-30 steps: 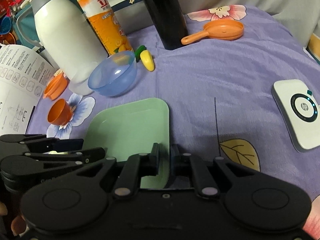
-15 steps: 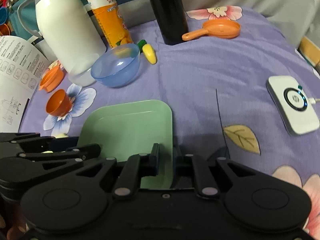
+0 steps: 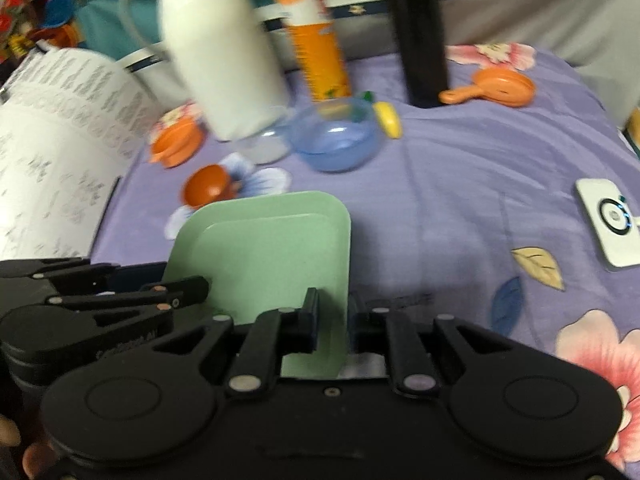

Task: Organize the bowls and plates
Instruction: 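Lift the green square plate and carry it over the white plate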

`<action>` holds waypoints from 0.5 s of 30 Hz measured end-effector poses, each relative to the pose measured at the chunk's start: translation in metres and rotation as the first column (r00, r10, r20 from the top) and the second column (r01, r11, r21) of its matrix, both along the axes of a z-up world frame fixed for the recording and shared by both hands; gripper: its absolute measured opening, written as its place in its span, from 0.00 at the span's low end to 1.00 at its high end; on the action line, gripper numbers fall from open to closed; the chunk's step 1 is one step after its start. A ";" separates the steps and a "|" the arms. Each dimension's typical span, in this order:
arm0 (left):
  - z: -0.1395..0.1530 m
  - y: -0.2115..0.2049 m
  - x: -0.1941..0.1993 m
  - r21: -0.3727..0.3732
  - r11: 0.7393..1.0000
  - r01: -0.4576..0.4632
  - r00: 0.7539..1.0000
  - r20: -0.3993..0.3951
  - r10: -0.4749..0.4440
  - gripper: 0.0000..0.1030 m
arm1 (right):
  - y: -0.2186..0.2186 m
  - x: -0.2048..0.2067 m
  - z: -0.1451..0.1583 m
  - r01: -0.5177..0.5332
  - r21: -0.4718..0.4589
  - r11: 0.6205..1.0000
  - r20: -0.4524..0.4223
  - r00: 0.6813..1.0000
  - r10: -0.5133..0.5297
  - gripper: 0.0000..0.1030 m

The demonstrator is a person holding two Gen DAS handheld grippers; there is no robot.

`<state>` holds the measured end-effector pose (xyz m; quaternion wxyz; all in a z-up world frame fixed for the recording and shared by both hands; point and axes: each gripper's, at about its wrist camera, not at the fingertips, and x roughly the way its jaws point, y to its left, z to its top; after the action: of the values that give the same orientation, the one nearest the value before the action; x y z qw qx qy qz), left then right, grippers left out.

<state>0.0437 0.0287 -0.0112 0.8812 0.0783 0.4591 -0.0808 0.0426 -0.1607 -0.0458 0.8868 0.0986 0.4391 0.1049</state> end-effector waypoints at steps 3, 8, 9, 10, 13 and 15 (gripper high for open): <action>0.006 0.022 -0.012 -0.007 0.999 -0.036 0.999 0.007 0.036 0.28 | 0.021 -0.008 0.008 -0.039 0.011 0.999 0.005 0.999 0.038 0.15; 0.016 0.064 -0.033 -0.010 0.997 -0.082 0.996 0.025 0.082 0.29 | 0.061 -0.019 0.020 -0.109 0.016 0.994 0.002 0.994 0.109 0.15; 0.017 0.072 -0.038 -0.011 0.996 -0.090 0.996 0.029 0.090 0.29 | 0.068 -0.021 0.022 -0.123 0.016 0.992 0.002 0.992 0.123 0.15; 0.018 0.080 -0.043 -0.013 0.995 -0.098 0.995 0.032 0.098 0.29 | 0.077 -0.023 0.024 -0.137 0.014 0.990 0.002 0.991 0.137 0.15; 0.021 0.102 -0.056 -0.012 0.993 -0.119 0.992 0.043 0.119 0.29 | 0.104 -0.028 0.029 -0.172 0.007 0.985 -0.002 0.985 0.172 0.15; 0.022 0.117 -0.065 -0.011 0.990 -0.137 0.989 0.048 0.137 0.28 | 0.121 -0.031 0.030 -0.200 0.003 0.980 -0.007 0.980 0.200 0.15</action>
<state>-0.0209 0.1453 0.0107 0.8958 0.0450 0.4417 -0.0199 0.0120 -0.0396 -0.0157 0.8700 0.0554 0.4499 0.1937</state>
